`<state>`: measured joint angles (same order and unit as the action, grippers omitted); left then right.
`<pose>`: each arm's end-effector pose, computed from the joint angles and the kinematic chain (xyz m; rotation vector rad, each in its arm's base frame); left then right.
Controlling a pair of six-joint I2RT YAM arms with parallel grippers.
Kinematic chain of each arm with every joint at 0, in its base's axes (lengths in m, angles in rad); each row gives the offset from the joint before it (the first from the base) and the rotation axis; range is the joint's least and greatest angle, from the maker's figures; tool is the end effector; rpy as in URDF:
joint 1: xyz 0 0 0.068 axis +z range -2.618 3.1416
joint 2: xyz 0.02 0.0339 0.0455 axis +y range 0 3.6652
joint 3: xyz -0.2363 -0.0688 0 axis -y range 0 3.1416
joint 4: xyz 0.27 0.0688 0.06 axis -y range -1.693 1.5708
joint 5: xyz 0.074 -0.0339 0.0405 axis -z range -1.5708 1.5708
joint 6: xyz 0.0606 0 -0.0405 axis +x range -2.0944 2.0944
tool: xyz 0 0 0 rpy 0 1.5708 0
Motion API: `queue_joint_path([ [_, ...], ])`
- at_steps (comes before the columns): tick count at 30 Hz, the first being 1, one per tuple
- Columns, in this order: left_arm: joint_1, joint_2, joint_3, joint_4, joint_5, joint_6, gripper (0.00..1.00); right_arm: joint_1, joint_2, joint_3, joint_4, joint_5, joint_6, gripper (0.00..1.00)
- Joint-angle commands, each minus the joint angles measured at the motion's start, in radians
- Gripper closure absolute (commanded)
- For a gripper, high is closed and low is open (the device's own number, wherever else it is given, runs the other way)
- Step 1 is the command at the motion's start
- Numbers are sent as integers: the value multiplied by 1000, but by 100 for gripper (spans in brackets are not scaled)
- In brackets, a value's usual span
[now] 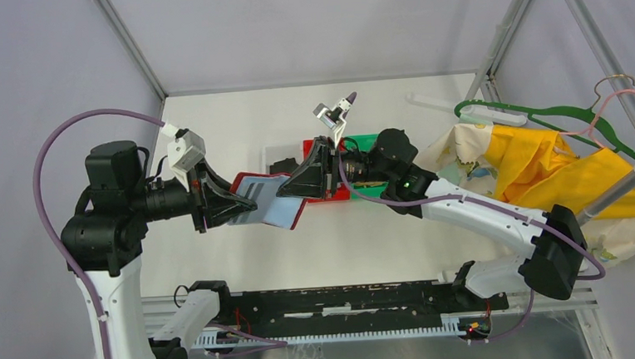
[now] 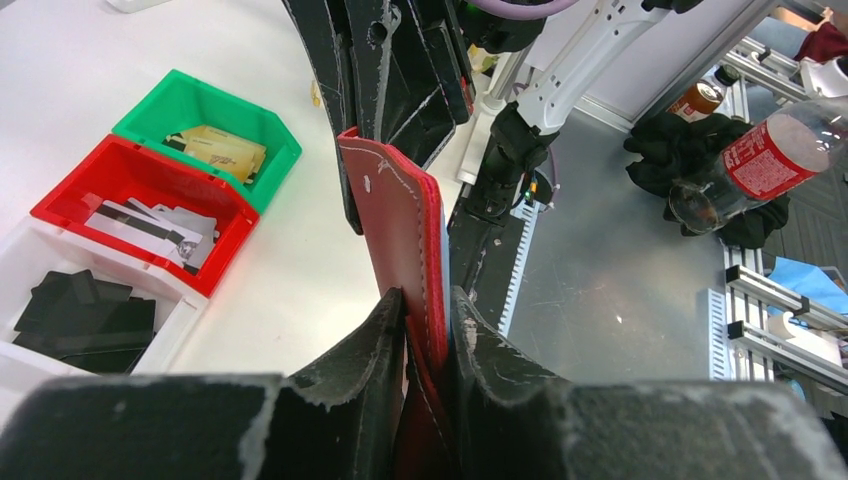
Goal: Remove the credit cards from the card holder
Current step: Remove the credit card from the card holder.
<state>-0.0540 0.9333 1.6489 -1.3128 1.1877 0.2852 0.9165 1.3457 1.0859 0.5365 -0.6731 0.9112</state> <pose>0.1205 -0.0628 0.4715 0.9470 1.6819 -1.1080 0.1893 0.3089 0.3656 -0.7026 1.5069 1.9036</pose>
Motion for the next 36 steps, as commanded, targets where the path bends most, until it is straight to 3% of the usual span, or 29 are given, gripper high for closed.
queue_joint_path([
  [1, -1, 1, 36, 14, 63, 21, 77, 2, 15, 33, 16, 15, -19, 100],
  [3, -2, 1, 30, 40, 35, -3, 82, 2, 23, 38, 50, -18, 1, 96],
  [6, -1, 1, 26, 53, -5, -6, 87, 3, 23, 33, 120, -70, 18, 71],
  [10, -2, 1, 33, 55, -5, -7, 89, 4, 8, 15, 182, -131, 26, 63],
  [14, -2, 4, 38, 83, -11, -31, 90, 3, -10, -2, 184, -170, 11, 65],
  [17, -1, 1, 30, 117, -13, -64, 91, 4, -15, -8, 179, -171, 11, 83],
  [19, -2, -3, 27, 141, -10, -91, 84, 4, -17, -9, 162, -156, 9, 95],
  [21, -2, -2, 29, 146, 7, -101, 73, 4, -15, -6, 153, -138, 11, 100],
  [36, -2, -21, 8, 135, 26, -93, 60, -6, -11, 14, 84, -55, 57, 100],
])
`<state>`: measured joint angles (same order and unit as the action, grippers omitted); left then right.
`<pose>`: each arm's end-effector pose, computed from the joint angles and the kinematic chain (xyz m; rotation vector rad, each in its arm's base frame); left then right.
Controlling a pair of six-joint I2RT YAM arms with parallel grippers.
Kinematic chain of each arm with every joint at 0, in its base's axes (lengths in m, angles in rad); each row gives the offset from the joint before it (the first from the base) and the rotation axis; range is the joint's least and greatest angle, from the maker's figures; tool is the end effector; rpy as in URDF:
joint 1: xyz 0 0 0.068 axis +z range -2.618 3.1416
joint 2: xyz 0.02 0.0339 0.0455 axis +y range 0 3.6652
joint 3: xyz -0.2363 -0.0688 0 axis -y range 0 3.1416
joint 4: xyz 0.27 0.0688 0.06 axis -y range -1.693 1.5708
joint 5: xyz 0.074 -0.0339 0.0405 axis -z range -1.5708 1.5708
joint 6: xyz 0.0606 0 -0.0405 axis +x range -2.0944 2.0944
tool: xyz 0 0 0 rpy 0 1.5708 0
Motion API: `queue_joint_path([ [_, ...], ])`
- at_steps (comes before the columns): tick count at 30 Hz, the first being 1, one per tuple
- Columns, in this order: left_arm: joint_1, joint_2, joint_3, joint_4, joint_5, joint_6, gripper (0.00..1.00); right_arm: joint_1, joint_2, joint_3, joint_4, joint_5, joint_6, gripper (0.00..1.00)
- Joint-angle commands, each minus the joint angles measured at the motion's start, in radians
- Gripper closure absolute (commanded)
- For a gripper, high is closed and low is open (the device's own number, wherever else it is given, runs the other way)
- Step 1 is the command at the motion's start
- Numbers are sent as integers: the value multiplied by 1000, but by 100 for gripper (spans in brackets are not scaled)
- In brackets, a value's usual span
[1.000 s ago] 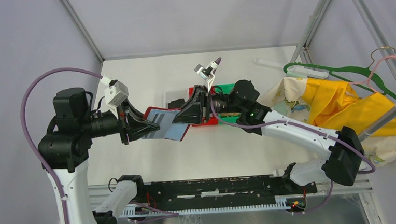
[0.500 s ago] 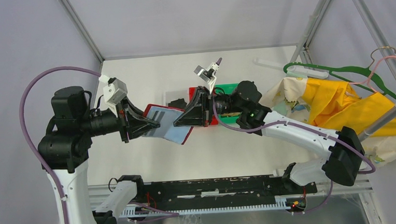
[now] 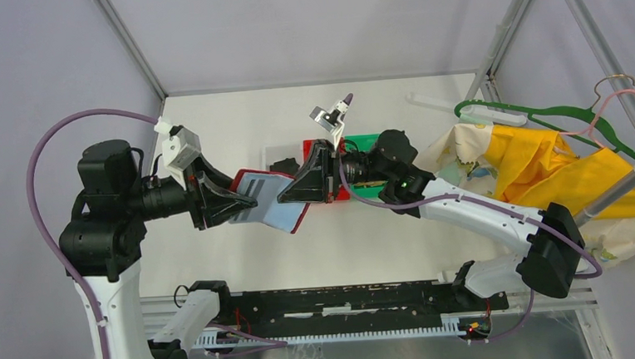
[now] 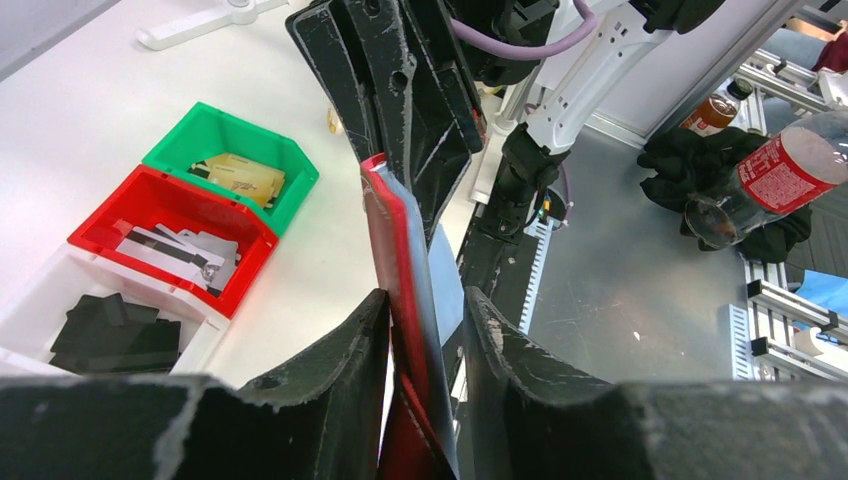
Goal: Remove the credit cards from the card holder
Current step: Remove the credit card from the card holder.
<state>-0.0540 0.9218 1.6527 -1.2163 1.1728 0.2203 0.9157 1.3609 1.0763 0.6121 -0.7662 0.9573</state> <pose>0.1212 -0.0625 0.4812 0.9335 1.6371 -1.0706 0.1849 0.3096 0.3642 -0.7878 1.4713 1.9829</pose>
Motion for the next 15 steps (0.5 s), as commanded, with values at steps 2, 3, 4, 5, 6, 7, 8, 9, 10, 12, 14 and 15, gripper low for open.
queue_joint_path([
  [2, -1, -14, 2, 39, 42, -28, 60, -6, -25, 24, 3, 43, 12, 100],
  [3, -2, -15, 1, 35, 40, -24, 60, -5, -25, 27, 3, 46, 12, 100],
  [4, -3, -17, 0, 32, 38, -19, 60, -5, -25, 27, 4, 46, 11, 100],
  [5, -2, -19, -2, 31, 36, -18, 60, -5, -27, 28, 5, 45, 9, 100],
  [6, -2, -18, -1, 26, 36, -13, 60, -5, -29, 28, 6, 44, 8, 100],
  [7, -2, -18, -1, 23, 39, -11, 60, -5, -30, 28, 6, 40, 8, 100],
  [8, -2, -18, 1, 20, 44, -9, 60, -5, -31, 26, 6, 37, 7, 100],
  [9, -2, -18, 2, 20, 46, -8, 60, -5, -30, 27, 8, 36, 8, 100],
  [10, -2, -16, 4, 20, 47, -6, 60, -5, -31, 25, 10, 35, 8, 100],
  [12, -2, -15, 4, 20, 45, -7, 60, -5, -32, 22, 17, 33, 9, 100],
  [14, -1, -13, 3, 20, 48, -9, 61, -5, -35, 20, 18, 33, 10, 100],
  [15, -1, -15, 3, 20, 48, -8, 61, -5, -35, 22, 21, 32, 12, 100],
])
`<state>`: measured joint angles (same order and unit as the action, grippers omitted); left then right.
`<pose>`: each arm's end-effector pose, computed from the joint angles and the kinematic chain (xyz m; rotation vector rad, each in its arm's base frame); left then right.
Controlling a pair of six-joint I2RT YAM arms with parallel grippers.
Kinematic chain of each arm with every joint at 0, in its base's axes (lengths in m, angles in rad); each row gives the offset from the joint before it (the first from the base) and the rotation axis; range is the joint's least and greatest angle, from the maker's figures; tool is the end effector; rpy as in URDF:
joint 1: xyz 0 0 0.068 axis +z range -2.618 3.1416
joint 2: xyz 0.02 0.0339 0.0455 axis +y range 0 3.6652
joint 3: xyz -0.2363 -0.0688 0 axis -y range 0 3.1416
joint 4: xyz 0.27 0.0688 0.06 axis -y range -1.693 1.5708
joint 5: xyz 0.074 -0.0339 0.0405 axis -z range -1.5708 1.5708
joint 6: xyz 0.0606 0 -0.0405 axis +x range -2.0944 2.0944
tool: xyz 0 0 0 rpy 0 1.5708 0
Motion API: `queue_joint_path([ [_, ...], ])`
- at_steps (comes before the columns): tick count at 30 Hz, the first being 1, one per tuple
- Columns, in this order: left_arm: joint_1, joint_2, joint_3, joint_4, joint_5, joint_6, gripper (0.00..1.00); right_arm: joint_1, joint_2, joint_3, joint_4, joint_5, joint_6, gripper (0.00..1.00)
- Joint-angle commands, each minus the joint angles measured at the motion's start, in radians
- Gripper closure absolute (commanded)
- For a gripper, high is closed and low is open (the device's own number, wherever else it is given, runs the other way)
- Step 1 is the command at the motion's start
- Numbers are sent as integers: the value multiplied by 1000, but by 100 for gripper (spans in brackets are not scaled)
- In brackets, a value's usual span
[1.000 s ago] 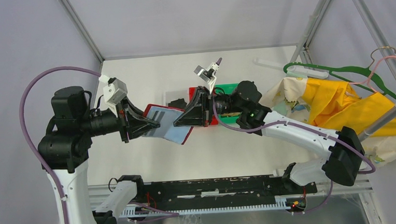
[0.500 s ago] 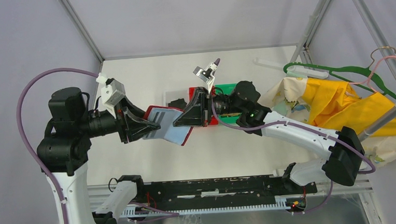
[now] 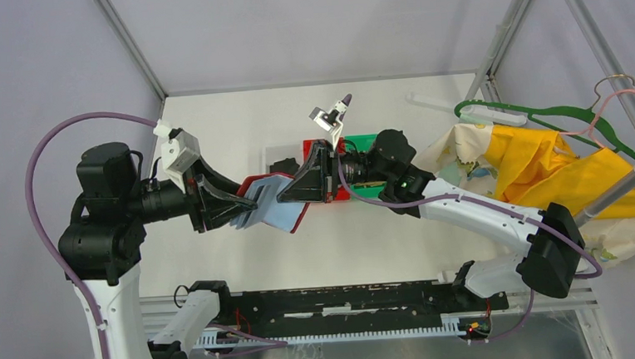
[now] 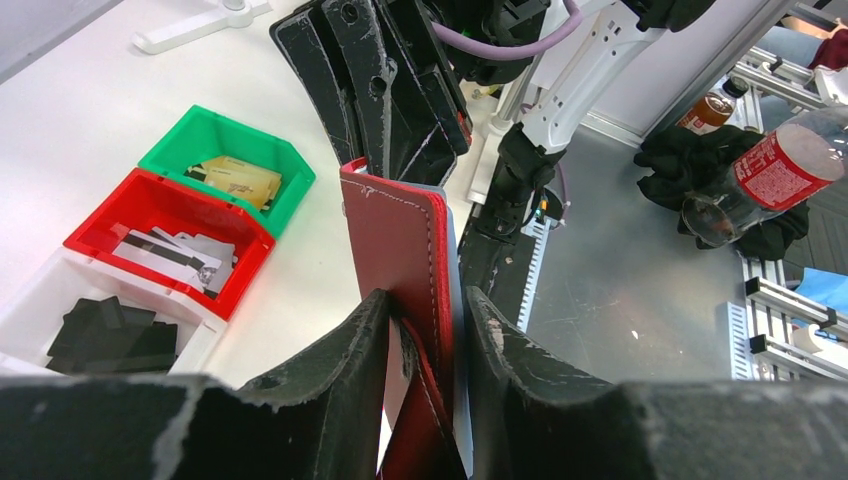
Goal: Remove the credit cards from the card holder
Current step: Remove the credit card from the card holder.
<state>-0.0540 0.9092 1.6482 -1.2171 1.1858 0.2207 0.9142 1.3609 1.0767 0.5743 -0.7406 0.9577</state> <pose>0.1167 -0.0626 0.4816 0.9429 1.6233 -1.0784 0.1877 0.3105 0.3605 -0.7495 1.5182 1.9684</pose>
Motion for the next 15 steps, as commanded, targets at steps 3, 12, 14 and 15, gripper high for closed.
queue_joint_path([
  [3, -2, -1, 6, 21, 37, -10, 61, -4, -35, 21, 65, 4, 12, 100],
  [12, -1, 4, -10, 21, 113, -27, 66, -3, -37, 25, 72, -5, 14, 100],
  [14, -2, 5, -8, 26, 113, -32, 67, -3, -37, 26, 77, -8, 16, 100],
  [15, -2, 5, -12, 33, 109, -36, 68, -3, -37, 25, 78, -9, 18, 100],
])
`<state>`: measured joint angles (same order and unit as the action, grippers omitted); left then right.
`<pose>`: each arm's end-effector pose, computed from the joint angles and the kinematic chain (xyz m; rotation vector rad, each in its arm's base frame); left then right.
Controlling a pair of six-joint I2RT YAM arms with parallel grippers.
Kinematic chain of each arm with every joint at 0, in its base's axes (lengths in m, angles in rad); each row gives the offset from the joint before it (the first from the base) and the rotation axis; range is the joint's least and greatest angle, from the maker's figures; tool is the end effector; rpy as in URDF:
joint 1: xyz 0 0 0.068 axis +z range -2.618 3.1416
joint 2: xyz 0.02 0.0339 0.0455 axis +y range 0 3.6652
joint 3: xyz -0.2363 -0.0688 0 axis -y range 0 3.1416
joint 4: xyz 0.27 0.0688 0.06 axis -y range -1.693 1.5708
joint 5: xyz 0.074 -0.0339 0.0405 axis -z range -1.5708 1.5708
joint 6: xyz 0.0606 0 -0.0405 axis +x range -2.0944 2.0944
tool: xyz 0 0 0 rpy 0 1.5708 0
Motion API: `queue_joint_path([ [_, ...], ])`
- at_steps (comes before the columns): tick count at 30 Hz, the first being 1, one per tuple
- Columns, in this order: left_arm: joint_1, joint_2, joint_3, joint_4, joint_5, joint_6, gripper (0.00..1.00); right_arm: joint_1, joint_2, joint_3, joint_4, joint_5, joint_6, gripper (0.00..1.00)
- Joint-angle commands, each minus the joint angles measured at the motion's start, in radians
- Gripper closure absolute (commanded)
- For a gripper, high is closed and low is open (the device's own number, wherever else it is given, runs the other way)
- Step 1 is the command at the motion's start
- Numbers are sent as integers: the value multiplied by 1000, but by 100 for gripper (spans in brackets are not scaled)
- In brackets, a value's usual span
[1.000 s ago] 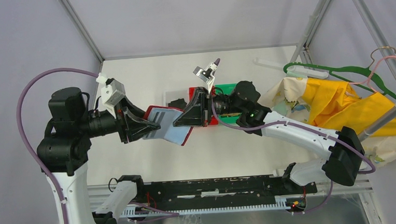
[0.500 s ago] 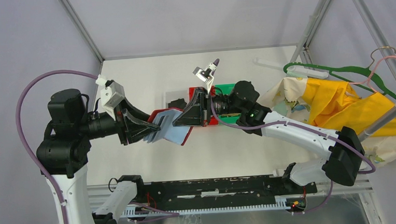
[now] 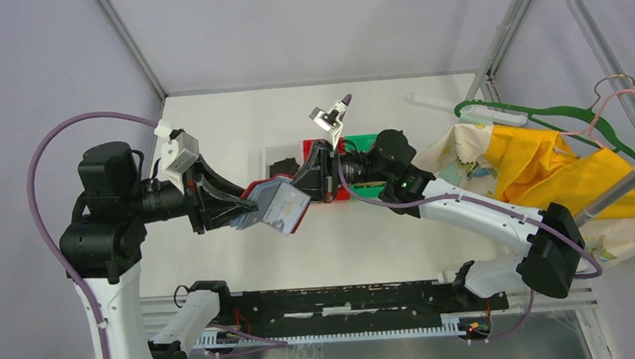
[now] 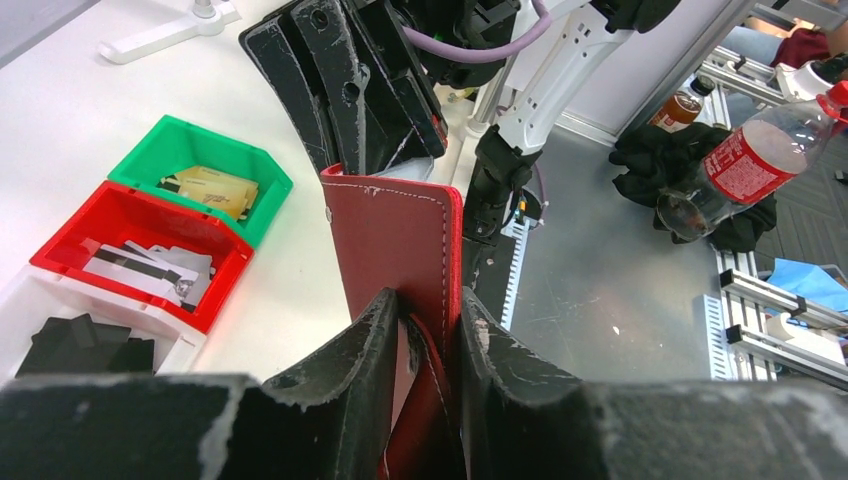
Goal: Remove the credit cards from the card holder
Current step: Remove the credit card from the card holder.
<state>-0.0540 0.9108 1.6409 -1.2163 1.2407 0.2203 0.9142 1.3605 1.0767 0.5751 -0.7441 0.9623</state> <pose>0.1158 -0.0637 0.4812 0.9662 1.5985 -1.1356 0.1874 0.3104 0.3606 -0.7509 1.5197 1.9734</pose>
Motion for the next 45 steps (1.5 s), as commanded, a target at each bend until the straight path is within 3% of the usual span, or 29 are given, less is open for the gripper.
queue_joint_path([
  [1, -2, 1, -9, 47, 44, -46, 68, -3, -36, 27, 82, -7, 16, 100],
  [7, -3, -42, -82, 182, -187, -124, 69, 5, -36, 25, 104, -12, 30, 100],
  [12, -2, -49, -97, 189, -225, -115, 65, 6, -34, 25, 122, -18, 37, 100],
  [16, -2, -50, -94, 182, -187, -112, 65, 5, -34, 25, 141, -20, 44, 100],
  [23, -1, -45, -95, 164, 31, -139, 62, 18, -20, 37, 154, -26, 46, 100],
  [26, -2, -32, -86, 166, 74, -154, 70, 20, -17, 35, 155, -31, 41, 100],
  [27, -2, -29, -79, 166, 74, -154, 75, 20, -16, 33, 152, -34, 38, 96],
  [29, -2, -24, -69, 167, 59, -155, 83, 17, -18, 40, 131, -58, 18, 78],
  [31, -1, -19, -58, 167, 42, -156, 88, 5, -22, 49, 98, -76, -9, 69],
  [37, -2, -19, -40, 165, -48, -133, 94, -89, -84, 62, -60, -76, -105, 52],
  [42, -1, -22, -23, 154, -95, -97, 95, -231, -143, 129, -369, -40, -305, 37],
  [45, -2, -21, -27, 152, -83, -93, 95, -264, -158, 193, -425, -5, -353, 30],
])
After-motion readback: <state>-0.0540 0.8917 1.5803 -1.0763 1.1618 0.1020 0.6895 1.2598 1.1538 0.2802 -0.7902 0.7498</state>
